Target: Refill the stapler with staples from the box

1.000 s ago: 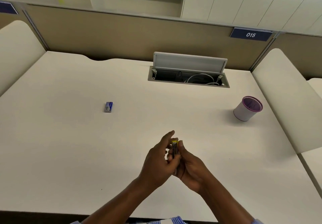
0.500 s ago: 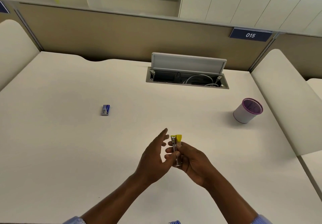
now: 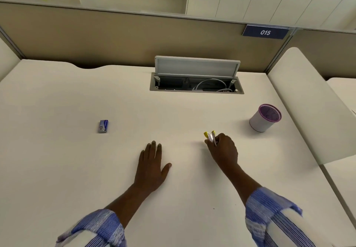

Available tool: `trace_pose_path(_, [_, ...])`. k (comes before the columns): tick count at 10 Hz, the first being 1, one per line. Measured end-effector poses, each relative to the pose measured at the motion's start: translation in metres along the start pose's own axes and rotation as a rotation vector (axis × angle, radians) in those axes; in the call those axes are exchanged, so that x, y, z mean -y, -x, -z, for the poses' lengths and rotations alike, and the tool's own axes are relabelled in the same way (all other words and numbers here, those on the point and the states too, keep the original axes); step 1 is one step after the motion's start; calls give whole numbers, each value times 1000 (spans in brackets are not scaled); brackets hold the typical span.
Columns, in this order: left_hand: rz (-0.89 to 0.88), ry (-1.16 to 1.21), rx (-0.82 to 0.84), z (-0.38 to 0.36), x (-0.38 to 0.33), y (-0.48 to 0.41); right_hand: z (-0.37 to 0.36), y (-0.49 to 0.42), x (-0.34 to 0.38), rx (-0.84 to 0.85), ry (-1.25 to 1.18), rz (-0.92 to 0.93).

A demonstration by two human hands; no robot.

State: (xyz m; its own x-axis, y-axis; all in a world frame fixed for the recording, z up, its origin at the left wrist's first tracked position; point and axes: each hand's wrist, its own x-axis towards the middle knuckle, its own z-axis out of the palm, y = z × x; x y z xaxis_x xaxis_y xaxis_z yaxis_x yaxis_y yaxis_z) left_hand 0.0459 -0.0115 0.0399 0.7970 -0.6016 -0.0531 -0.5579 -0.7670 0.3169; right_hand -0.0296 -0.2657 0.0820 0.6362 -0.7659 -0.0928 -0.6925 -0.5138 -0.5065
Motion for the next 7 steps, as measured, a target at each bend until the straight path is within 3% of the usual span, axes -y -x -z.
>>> trace_pose_path(6, [-32,-35,-5,-22,9,1,-17,-18,-7,46,105,-48])
trace_pose_path(7, [-34,-28,-30,-26,9,0,-17,-19,-10,-12,106,-50])
